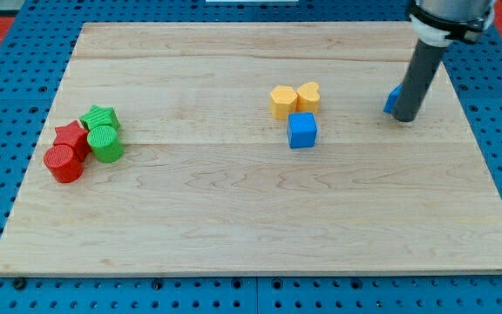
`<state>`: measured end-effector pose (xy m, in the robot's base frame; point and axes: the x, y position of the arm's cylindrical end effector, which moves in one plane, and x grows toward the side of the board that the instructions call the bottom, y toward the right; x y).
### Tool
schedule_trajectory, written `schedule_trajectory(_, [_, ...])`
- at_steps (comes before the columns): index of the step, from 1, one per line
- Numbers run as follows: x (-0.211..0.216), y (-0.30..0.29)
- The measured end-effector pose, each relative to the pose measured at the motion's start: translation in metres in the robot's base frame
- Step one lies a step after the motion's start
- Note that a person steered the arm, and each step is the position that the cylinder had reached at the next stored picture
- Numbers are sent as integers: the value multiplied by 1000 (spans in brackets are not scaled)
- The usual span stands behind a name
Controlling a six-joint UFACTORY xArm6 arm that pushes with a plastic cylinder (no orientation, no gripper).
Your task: Place your arm right to the heart
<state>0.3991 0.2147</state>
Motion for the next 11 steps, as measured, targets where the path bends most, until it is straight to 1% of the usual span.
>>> schedule_trajectory(1, [-42, 3])
schedule_trajectory(3, [-140, 5])
schedule_trajectory(4, [-155, 9])
schedule_trajectory(5, [-69, 19])
schedule_trajectory(6, [-15, -26])
schedule_trajectory(7, [-12, -56])
schedule_trajectory(11, [-9, -60])
